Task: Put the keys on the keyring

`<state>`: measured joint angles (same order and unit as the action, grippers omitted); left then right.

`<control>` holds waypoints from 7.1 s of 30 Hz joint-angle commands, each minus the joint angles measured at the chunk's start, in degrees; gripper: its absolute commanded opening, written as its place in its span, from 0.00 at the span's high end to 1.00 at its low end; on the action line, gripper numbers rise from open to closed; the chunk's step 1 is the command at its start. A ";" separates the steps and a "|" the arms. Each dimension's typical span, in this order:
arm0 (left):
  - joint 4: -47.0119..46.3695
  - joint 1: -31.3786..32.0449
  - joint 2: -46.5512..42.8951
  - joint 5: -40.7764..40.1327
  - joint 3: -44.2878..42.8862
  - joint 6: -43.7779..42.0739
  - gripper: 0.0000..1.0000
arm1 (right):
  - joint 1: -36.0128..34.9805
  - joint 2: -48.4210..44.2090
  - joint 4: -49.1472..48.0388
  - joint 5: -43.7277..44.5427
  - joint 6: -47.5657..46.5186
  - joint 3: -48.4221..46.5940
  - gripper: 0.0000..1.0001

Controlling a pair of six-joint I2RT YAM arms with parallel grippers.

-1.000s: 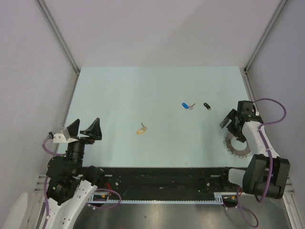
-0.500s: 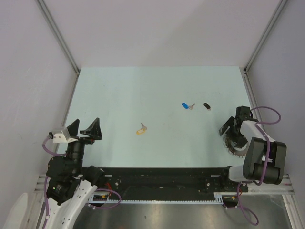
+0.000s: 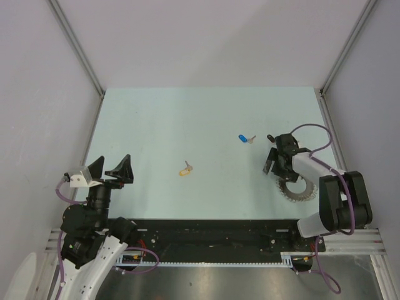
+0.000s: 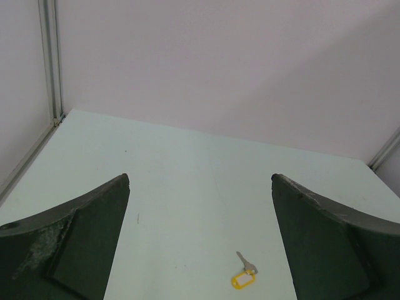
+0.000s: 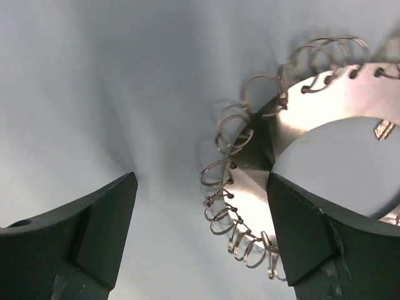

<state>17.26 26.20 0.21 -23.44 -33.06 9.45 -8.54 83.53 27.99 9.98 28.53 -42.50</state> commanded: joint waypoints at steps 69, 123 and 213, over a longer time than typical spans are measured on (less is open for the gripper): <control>7.62 0.17 25.81 12.54 -5.44 3.73 0.00 | -39.36 7.70 -3.91 5.85 3.80 -4.43 0.45; 6.91 -1.94 28.09 20.54 -5.53 1.62 0.00 | -27.77 6.56 -11.83 -5.68 5.48 -6.54 0.82; -5.41 -0.36 50.08 47.27 -18.27 -8.22 0.00 | -27.93 -18.76 -4.78 -12.34 -48.31 -15.59 1.00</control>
<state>12.93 25.50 55.05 25.80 -52.25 4.19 -35.24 65.43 19.59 -8.97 -16.91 -55.59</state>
